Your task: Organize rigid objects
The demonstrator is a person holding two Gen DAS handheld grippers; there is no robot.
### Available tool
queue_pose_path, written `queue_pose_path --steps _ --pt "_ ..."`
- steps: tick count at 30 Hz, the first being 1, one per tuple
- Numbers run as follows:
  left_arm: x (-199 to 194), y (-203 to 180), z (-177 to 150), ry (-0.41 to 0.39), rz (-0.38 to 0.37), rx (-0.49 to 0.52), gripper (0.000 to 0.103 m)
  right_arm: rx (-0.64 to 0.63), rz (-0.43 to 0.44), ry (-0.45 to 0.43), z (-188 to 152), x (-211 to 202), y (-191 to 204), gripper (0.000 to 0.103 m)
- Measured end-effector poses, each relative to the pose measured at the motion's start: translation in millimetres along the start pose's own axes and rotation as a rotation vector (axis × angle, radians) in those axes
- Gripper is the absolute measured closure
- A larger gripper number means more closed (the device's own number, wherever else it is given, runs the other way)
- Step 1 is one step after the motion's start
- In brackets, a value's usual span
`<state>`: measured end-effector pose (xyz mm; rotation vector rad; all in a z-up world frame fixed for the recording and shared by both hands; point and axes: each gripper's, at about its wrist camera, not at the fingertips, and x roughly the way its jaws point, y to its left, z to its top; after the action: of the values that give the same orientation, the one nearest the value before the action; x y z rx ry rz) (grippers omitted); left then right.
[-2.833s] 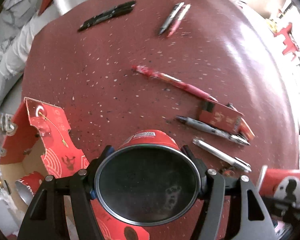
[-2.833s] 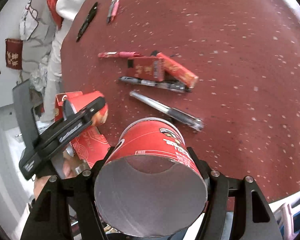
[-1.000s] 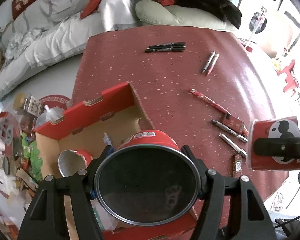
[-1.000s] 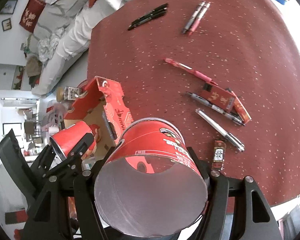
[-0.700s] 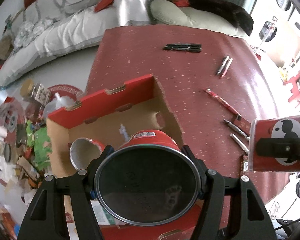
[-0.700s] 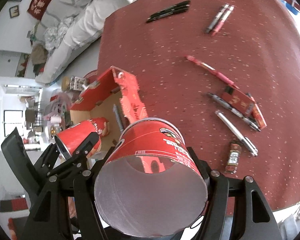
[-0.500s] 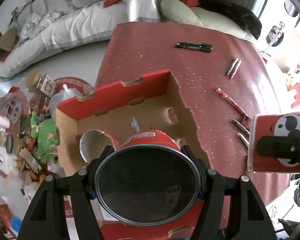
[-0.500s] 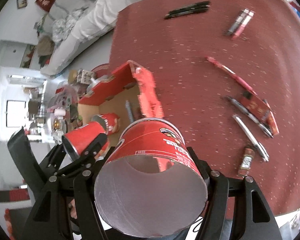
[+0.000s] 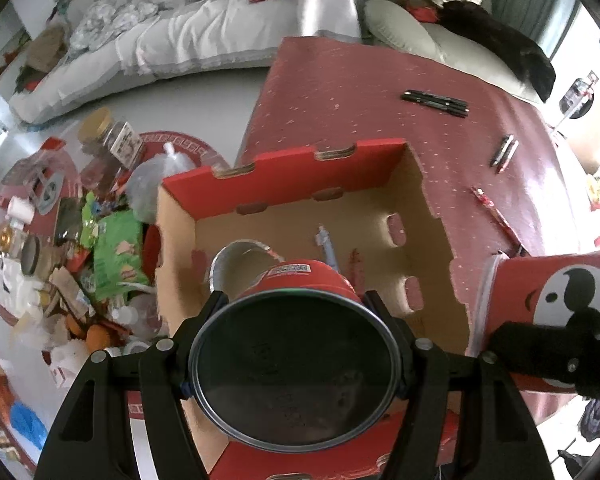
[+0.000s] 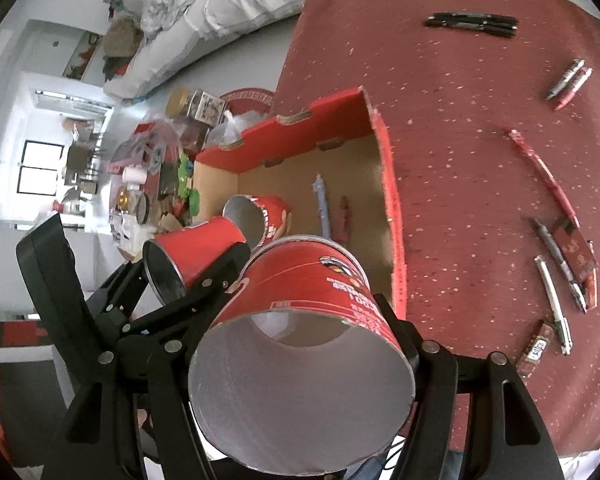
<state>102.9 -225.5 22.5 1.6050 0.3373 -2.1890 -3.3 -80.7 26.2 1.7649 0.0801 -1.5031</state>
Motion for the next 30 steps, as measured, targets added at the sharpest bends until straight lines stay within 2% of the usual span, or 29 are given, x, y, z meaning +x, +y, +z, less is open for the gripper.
queue_pose_path --steps 8,15,20,26,30 --pt "9 15 -10 0.024 0.009 -0.046 0.032 -0.021 -0.025 0.041 8 21 9 0.035" --pt "19 18 -20 0.058 0.009 -0.063 0.031 -0.036 -0.062 0.037 23 30 8 0.035" --pt "29 13 -25 0.089 0.004 -0.058 0.031 0.002 -0.053 0.043 39 39 0 0.035" --pt "44 7 -31 0.145 -0.005 -0.055 0.031 0.056 -0.036 0.107 53 72 -7 0.035" --pt "52 7 -31 0.162 -0.009 -0.069 0.022 0.080 -0.042 0.137 54 87 -11 0.035"
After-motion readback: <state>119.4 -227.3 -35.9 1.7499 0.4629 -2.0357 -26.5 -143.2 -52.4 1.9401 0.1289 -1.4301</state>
